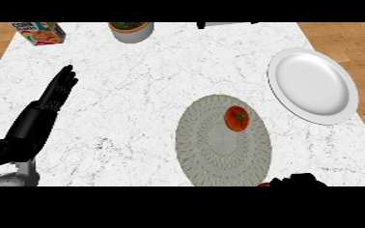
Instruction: Pick the bell pepper from the placemat and place it in the plate
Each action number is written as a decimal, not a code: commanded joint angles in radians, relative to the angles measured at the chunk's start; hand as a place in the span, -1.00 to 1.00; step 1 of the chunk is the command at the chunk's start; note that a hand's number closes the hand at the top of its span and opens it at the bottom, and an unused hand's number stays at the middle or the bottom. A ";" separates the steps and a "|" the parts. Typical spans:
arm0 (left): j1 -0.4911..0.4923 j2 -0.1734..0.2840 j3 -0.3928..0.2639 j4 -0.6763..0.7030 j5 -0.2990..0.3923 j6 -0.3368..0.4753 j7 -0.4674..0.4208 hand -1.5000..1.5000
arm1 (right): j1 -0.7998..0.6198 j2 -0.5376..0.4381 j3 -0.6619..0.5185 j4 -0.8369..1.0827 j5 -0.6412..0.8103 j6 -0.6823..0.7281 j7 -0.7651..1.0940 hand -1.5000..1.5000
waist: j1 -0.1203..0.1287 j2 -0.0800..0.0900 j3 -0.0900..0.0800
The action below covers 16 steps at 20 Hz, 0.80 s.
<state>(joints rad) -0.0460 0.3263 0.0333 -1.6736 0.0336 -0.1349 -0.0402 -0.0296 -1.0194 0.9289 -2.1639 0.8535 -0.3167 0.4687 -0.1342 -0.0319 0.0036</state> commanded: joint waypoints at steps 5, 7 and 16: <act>-0.048 0.014 0.008 0.009 0.022 -0.034 0.009 0.00 | 0.275 -0.284 -0.219 -0.090 -0.015 -0.402 -0.013 1.00 | 0.043 0.019 0.000; -0.050 -0.019 -0.029 -0.007 -0.007 -0.012 0.009 0.00 | 0.352 -0.329 -0.252 -0.052 -0.007 -0.507 -0.034 1.00 | 0.055 0.019 -0.001; -0.087 -0.037 -0.070 -0.013 -0.010 -0.051 0.037 0.00 | 0.385 -0.408 -0.380 0.160 -0.451 -0.721 -0.303 1.00 | 0.130 0.033 -0.001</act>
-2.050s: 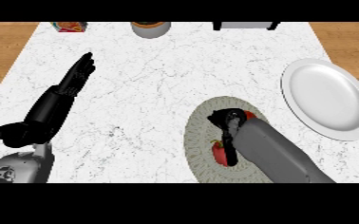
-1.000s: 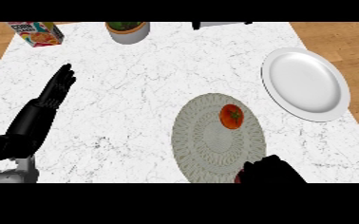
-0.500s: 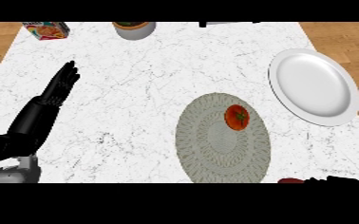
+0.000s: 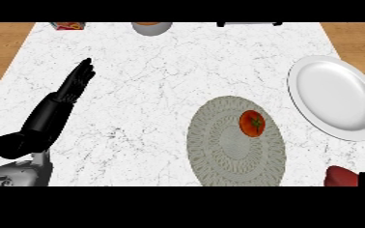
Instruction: Pick the bell pepper from the placemat and place it in the plate
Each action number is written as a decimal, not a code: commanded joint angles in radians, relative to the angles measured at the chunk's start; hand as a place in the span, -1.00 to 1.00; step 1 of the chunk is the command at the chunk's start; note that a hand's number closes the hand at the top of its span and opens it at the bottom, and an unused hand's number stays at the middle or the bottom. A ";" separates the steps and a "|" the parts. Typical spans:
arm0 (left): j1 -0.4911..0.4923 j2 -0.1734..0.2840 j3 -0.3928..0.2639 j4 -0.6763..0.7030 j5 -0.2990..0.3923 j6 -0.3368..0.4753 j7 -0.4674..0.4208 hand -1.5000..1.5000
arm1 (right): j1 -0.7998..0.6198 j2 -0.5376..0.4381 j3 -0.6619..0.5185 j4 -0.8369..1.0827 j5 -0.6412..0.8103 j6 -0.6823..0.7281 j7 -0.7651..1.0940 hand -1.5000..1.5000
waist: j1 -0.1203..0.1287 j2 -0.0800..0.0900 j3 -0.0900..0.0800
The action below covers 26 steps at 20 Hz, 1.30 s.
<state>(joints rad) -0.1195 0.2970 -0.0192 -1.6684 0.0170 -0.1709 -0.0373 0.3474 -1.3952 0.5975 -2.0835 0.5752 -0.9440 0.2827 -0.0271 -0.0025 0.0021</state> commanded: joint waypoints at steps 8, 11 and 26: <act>-0.077 -0.025 -0.013 0.000 -0.002 -0.010 0.062 0.00 | -0.193 0.205 -0.153 0.401 -0.477 0.073 -0.440 1.00 | 0.047 0.008 0.002; -0.079 -0.025 -0.019 -0.018 -0.014 -0.013 0.075 0.00 | -0.283 0.249 -0.216 0.538 -0.569 0.221 -0.546 1.00 | 0.045 0.007 0.001; -0.066 -0.060 -0.035 0.007 -0.053 -0.014 0.023 0.00 | -0.764 0.592 -0.228 1.479 -0.439 0.560 -0.773 -1.00 | 0.070 0.013 0.001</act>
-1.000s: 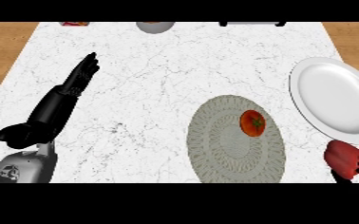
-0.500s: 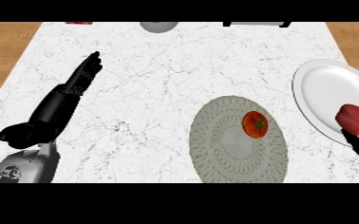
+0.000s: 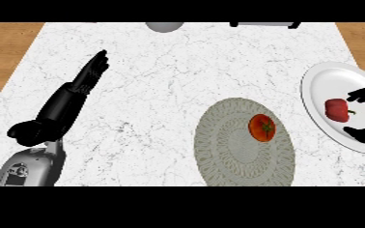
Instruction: Pick the bell pepper from the placemat and place it in the plate
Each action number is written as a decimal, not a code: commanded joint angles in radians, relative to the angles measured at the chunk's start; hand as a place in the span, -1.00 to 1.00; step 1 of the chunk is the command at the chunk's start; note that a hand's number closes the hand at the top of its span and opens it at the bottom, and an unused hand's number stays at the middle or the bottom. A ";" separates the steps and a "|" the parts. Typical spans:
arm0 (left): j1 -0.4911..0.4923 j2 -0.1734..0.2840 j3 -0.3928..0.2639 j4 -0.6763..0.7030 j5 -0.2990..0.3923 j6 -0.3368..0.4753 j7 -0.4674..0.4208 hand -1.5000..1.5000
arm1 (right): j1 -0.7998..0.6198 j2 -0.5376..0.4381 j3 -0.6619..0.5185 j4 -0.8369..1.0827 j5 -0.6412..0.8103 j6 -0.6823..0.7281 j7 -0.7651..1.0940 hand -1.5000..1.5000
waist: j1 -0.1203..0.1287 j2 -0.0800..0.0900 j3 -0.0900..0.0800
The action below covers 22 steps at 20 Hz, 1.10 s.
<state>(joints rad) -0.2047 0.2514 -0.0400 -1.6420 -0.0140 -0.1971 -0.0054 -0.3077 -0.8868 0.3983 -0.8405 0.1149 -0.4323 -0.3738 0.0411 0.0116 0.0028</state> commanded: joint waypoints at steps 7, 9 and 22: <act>0.032 0.001 0.018 0.006 -0.019 -0.011 -0.048 0.00 | -0.237 0.130 -0.166 0.404 -0.040 0.125 -0.398 -1.00 | -0.016 -0.004 0.000; 0.023 -0.010 0.022 0.015 -0.015 -0.006 -0.038 0.00 | -0.217 0.145 -0.205 0.435 -0.069 0.134 -0.513 -1.00 | -0.021 -0.004 0.000; 0.012 -0.029 0.007 -0.053 -0.030 0.015 0.035 0.00 | -0.209 0.039 -0.397 0.512 -0.355 0.876 -0.557 -1.00 | -0.027 -0.007 0.001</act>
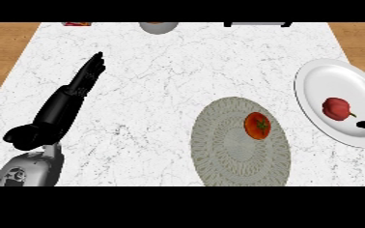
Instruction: Pick the bell pepper from the placemat and place it in the plate
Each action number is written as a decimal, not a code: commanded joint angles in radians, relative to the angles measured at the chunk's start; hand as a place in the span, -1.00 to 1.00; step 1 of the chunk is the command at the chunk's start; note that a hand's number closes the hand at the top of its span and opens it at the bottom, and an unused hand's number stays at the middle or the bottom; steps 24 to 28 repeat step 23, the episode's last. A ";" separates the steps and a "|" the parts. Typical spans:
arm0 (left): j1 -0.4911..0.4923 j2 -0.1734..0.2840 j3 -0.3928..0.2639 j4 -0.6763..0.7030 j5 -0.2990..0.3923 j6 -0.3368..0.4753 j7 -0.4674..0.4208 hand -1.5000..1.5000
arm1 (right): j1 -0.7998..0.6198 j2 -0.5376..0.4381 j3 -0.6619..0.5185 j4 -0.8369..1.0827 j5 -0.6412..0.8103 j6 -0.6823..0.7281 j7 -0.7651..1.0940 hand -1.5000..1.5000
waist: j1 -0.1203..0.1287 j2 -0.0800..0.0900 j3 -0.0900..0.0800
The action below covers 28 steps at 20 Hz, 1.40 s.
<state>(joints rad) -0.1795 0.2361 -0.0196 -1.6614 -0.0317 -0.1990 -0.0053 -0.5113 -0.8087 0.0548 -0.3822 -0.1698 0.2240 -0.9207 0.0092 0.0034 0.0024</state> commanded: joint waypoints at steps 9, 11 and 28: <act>0.037 0.019 0.022 -0.001 0.015 -0.033 -0.022 0.00 | 0.098 -0.195 -0.106 0.079 -0.129 0.475 -0.075 -1.00 | 0.001 0.005 0.003; 0.017 0.010 0.016 -0.010 0.008 -0.022 -0.016 0.00 | 0.099 -0.222 -0.112 0.065 -0.138 0.504 -0.052 -1.00 | -0.001 0.003 0.003; 0.016 0.030 0.043 -0.019 0.037 -0.044 0.014 0.00 | 0.213 -0.302 -0.108 -0.027 -0.151 0.568 -0.093 -1.00 | -0.011 0.000 0.006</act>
